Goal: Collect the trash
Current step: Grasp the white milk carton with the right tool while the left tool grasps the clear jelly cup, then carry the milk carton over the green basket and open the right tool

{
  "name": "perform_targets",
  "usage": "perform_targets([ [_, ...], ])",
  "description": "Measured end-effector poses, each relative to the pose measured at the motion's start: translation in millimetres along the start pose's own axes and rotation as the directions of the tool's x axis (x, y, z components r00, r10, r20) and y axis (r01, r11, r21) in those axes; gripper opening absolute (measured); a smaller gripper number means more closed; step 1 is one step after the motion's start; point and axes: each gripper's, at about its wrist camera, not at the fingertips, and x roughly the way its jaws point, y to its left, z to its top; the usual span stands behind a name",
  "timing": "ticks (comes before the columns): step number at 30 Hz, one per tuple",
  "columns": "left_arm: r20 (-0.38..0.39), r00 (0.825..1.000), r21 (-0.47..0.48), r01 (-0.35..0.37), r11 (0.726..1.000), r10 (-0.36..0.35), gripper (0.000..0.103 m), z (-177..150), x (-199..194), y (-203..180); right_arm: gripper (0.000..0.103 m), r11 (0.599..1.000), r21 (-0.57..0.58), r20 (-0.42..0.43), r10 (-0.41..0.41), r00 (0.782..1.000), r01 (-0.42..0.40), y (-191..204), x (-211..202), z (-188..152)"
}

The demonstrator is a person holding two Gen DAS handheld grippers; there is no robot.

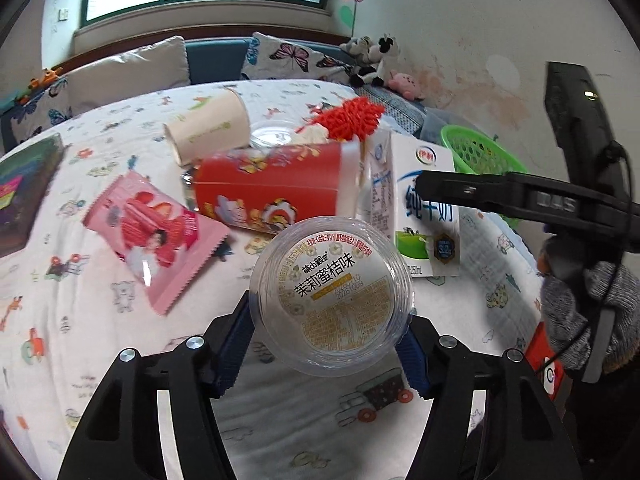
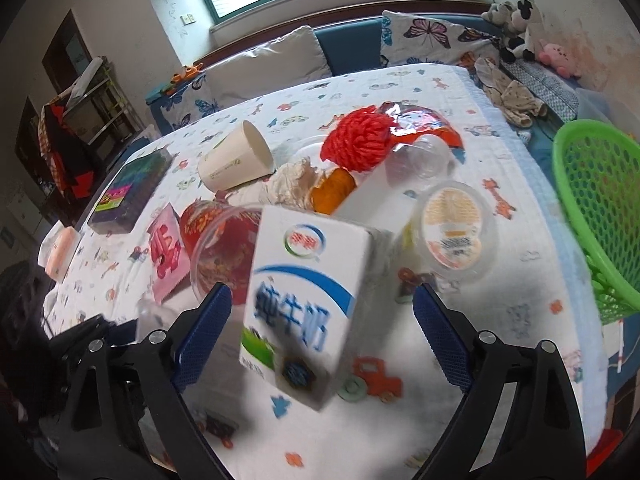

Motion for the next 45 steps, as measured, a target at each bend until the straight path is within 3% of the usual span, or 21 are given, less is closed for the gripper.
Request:
perform_targets([
  [11,0.025,1.0,-0.017,-0.017,1.0,0.017,0.063,4,-12,8,0.077,0.998,0.048,-0.023,-0.037,0.999,0.038,1,19,12],
  [22,0.042,0.999,0.019,0.006,1.0,-0.007,0.063,20,-15,-18,0.076,0.998,0.057,0.084,0.01,0.996,-0.015,-18,-46,3],
  [29,0.037,0.999,0.054,0.025,0.998,-0.027,0.063,43,-9,-49,0.076,0.996,0.083,0.14,0.0,0.99,-0.012,-52,-86,10],
  [38,0.017,0.999,0.08,0.032,0.996,-0.034,0.063,78,16,-93,0.075,0.986,0.142,0.169,-0.115,0.979,0.091,-133,-112,28],
  [45,-0.008,0.999,0.089,0.048,0.995,-0.047,0.063,106,43,-122,0.075,0.959,0.201,0.18,-0.235,0.955,0.198,-201,-114,44],
])
